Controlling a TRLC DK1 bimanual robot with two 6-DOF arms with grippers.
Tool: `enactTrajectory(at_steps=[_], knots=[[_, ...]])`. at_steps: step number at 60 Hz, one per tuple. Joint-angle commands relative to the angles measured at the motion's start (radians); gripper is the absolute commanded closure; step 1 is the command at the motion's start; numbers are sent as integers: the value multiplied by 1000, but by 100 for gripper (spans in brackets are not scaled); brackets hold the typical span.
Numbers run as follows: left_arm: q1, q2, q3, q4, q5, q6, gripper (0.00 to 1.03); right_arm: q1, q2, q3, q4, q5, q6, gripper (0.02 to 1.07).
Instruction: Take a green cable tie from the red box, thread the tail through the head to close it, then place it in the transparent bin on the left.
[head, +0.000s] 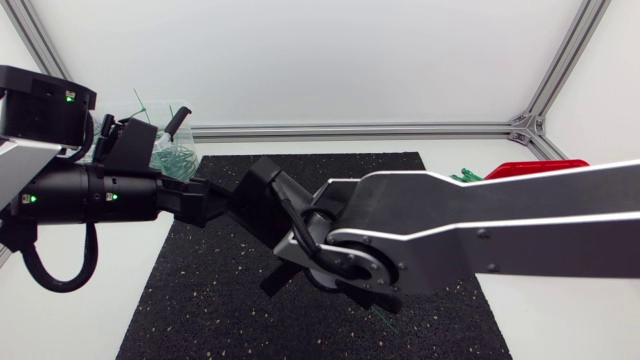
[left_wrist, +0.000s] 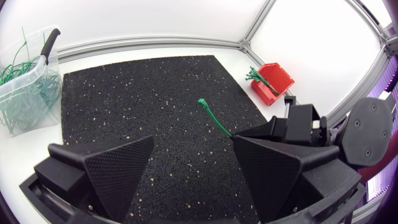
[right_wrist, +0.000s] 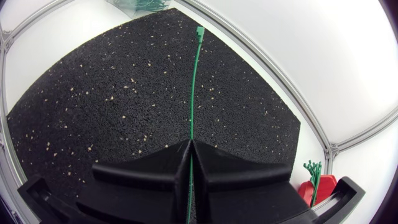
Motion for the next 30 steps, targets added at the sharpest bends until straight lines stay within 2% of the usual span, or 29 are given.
enactTrajectory(at_steps=[1, 11, 30], knots=[[5, 22, 49, -10, 23, -26, 14, 22, 5, -38, 15, 40, -25, 101], [-11, 54, 75, -24, 26, -37, 14, 48, 8, -40, 20, 93, -27, 101], [-23, 102, 89, -29, 35, -43, 18, 55, 22, 9, 21, 96, -4, 101]])
